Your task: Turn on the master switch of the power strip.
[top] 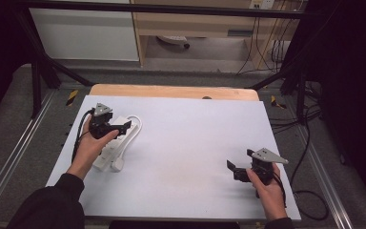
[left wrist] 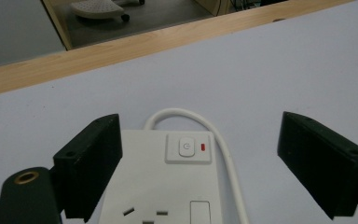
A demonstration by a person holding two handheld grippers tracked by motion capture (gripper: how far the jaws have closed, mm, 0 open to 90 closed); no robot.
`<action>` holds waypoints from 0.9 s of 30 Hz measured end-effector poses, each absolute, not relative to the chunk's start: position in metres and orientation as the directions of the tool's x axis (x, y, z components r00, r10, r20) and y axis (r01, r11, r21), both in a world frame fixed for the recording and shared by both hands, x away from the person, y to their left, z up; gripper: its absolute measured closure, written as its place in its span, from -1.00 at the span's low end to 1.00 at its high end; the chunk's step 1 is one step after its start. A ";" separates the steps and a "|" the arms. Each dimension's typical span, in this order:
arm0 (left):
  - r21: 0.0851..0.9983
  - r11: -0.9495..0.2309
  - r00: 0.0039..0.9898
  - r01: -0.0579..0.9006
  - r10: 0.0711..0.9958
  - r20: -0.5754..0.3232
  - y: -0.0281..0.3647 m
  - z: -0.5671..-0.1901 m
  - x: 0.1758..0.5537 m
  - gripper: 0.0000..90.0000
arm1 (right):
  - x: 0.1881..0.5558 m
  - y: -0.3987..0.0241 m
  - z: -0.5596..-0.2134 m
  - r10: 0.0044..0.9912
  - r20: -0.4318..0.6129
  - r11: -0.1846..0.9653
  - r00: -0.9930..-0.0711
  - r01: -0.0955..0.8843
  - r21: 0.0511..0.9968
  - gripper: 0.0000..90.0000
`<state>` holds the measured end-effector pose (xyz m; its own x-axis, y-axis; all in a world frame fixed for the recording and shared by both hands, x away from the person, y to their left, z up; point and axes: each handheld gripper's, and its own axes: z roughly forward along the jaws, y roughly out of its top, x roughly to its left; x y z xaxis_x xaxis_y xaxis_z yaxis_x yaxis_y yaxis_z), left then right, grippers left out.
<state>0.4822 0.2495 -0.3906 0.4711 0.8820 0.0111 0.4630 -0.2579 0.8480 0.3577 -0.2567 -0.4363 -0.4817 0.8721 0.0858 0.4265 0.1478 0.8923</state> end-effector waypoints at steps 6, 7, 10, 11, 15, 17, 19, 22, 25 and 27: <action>0.842 -0.275 0.475 0.464 0.879 0.025 0.245 -0.390 0.486 -0.59 | 0.358 -0.257 -0.436 0.872 0.084 0.149 -0.482 0.424 0.893 -0.88; 0.842 -0.274 0.475 0.466 0.880 0.023 0.244 -0.390 0.487 -0.58 | 0.358 -0.257 -0.436 0.873 0.085 0.148 -0.481 0.425 0.893 -0.88; 0.833 -0.292 0.482 0.470 0.876 0.035 0.243 -0.390 0.488 -0.50 | 0.358 -0.258 -0.436 0.872 0.084 0.147 -0.481 0.423 0.894 -0.88; 0.830 -0.298 0.482 0.471 0.875 0.040 0.242 -0.389 0.489 -0.46 | 0.358 -0.258 -0.436 0.873 0.085 0.146 -0.481 0.423 0.894 -0.88; 0.825 -0.308 0.486 0.473 0.873 0.046 0.240 -0.388 0.489 -0.28 | 0.358 -0.258 -0.436 0.872 0.083 0.147 -0.482 0.421 0.895 -0.88; 0.821 -0.315 0.488 0.476 0.871 0.052 0.239 -0.388 0.490 -0.21 | 0.358 -0.258 -0.435 0.872 0.083 0.147 -0.482 0.420 0.896 -0.88; 0.819 -0.323 0.489 0.475 0.870 0.059 0.238 -0.387 0.491 -0.12 | 0.358 -0.258 -0.435 0.872 0.083 0.147 -0.482 0.420 0.896 -0.87; 0.819 -0.330 0.495 0.470 0.866 0.065 0.236 -0.387 0.492 0.02 | 0.358 -0.258 -0.435 0.872 0.086 0.145 -0.481 0.422 0.895 -0.87; 0.817 -0.337 0.500 0.468 0.863 0.070 0.235 -0.385 0.492 0.18 | 0.358 -0.258 -0.435 0.872 0.086 0.144 -0.482 0.420 0.896 -0.87; 0.817 -0.338 0.501 0.467 0.863 0.071 0.234 -0.385 0.493 0.28 | 0.358 -0.259 -0.435 0.872 0.086 0.143 -0.482 0.420 0.896 -0.87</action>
<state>0.4926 0.2337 -0.3848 0.5008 0.8627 0.0707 0.4668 -0.3379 0.8173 0.3579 -0.2585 -0.4350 -0.4817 0.8720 0.0864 0.4201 0.1433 0.8961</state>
